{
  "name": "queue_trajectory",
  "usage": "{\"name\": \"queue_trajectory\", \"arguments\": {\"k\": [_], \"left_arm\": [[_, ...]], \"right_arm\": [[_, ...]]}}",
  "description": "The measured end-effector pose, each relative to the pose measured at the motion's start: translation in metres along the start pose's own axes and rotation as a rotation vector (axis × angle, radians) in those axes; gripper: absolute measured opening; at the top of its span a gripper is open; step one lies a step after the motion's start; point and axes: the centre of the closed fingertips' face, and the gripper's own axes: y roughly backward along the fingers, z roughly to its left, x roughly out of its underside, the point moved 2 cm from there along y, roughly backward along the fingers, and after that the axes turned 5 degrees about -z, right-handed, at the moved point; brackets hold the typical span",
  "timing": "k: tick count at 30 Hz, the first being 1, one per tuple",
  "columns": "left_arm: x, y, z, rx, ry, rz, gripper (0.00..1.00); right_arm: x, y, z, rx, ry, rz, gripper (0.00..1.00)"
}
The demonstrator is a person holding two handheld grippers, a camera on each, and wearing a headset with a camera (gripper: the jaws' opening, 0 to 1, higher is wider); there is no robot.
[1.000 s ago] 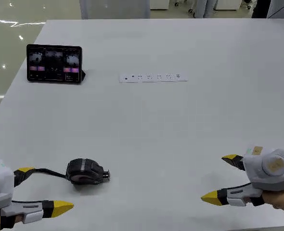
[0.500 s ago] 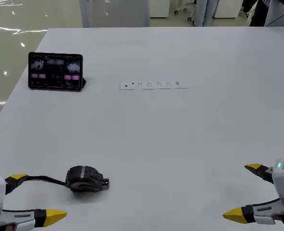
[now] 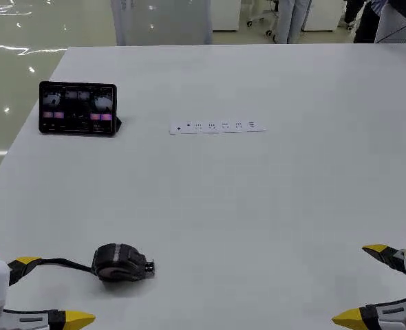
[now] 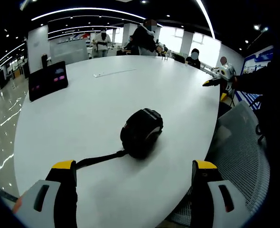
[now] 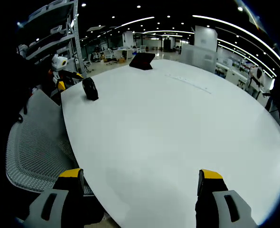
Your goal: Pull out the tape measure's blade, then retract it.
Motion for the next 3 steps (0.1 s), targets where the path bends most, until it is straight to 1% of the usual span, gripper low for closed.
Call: {"name": "queue_trajectory", "arguments": {"k": [3], "left_arm": [[0.0007, 0.0018, 0.0019, -0.004, -0.001, 0.001, 0.99]], "right_arm": [[-0.0011, 0.0003, 0.001, 0.0, 0.005, 0.002, 0.99]]}}
